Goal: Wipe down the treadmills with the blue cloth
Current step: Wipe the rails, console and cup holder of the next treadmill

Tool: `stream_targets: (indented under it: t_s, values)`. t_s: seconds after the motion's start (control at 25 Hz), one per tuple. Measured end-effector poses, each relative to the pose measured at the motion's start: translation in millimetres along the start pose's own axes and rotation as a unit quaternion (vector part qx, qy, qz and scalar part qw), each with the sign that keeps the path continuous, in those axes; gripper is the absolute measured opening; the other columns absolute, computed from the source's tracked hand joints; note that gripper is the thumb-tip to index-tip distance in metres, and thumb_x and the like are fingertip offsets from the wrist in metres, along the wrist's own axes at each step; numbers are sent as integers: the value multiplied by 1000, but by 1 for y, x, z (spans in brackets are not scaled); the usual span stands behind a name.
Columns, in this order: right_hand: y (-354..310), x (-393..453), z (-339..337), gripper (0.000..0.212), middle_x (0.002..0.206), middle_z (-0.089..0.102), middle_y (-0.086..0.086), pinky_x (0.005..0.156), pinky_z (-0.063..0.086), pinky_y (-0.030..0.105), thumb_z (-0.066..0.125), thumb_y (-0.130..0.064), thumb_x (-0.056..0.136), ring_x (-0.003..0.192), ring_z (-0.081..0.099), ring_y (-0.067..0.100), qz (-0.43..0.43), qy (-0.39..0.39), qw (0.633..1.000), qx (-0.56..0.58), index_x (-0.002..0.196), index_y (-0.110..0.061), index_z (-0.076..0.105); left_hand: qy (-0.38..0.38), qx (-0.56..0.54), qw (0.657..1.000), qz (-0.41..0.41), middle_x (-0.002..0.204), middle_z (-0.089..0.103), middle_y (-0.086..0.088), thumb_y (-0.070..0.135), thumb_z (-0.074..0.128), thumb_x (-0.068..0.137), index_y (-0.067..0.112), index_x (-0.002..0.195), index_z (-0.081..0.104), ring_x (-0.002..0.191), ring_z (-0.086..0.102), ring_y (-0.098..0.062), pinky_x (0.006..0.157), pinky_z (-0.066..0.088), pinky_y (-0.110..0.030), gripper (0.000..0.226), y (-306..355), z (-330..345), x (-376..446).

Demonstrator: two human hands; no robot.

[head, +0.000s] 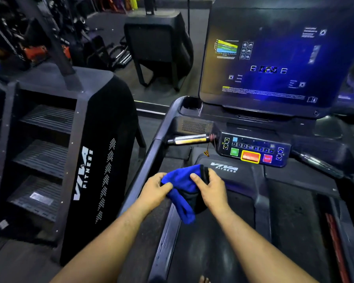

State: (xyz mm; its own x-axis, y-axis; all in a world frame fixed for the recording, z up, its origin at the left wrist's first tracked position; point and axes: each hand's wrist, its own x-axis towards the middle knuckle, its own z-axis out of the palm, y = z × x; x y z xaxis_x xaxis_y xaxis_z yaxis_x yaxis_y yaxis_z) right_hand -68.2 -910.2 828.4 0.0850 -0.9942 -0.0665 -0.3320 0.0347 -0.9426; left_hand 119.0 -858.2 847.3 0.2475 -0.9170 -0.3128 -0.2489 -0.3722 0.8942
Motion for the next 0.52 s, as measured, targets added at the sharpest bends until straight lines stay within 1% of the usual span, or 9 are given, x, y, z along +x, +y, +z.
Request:
stream_targets:
  t_s: [0.08,0.16,0.2,0.28,0.36,0.4,0.44,0.48,0.52]
  values:
    - [4,26,-1,38,77,68,-8,71,53,39,67,-57,83,75,65,16,2,14,999,-51,88,-20,58,27,2,1000,11,83,73,1,21,54,67,18,97,67,75,62,-16,68,52,-32,33,11,1,27]
    - [3,53,4,52,85,70,-1,73,54,42,55,-70,81,83,66,26,5,29,996,-86,97,-21,54,37,33,998,30,88,75,-1,26,53,66,27,97,67,77,67,-20,77,56,-40,35,14,0,60]
    - [0,67,8,53,89,70,4,74,54,44,51,-72,82,87,66,31,-1,36,994,-104,102,-23,51,42,51,997,43,88,76,0,30,53,66,32,99,66,79,69,-24,81,58,-43,36,15,-1,77]
    - [-6,101,16,46,100,69,9,75,53,43,52,-62,89,93,65,34,-18,54,990,-131,112,-23,45,43,97,993,60,84,74,1,36,52,69,39,108,61,79,68,-26,81,57,-45,41,21,-5,112]
    - [-18,133,24,43,115,64,10,77,52,42,55,-51,94,100,63,35,-36,74,985,-152,120,-19,41,49,151,985,67,81,71,2,38,51,76,39,115,55,79,66,-25,83,54,-43,40,31,-9,144]
    - [-24,150,31,44,123,58,9,78,52,43,56,-47,95,104,61,34,-45,89,981,-169,123,-17,40,61,179,979,80,83,71,2,36,52,80,37,118,55,84,66,-26,87,52,-43,38,35,-12,162]
    - [-30,167,39,46,129,52,8,81,51,44,57,-44,95,108,59,34,-54,114,971,-202,127,-16,40,75,220,968,99,87,71,2,33,53,85,35,120,55,90,65,-26,92,48,-43,35,38,-14,181]
    - [-33,180,48,48,133,48,9,86,50,46,57,-41,94,113,56,33,-68,147,953,-256,131,-16,41,91,265,952,121,92,71,2,30,53,88,33,122,55,97,63,-25,97,44,-43,34,41,-16,196]
    - [-33,193,60,50,138,44,9,94,46,49,57,-38,93,121,52,33,-97,171,924,-328,135,-16,41,97,304,938,132,97,69,2,29,52,90,32,123,55,104,60,-23,100,39,-43,33,40,-18,214]
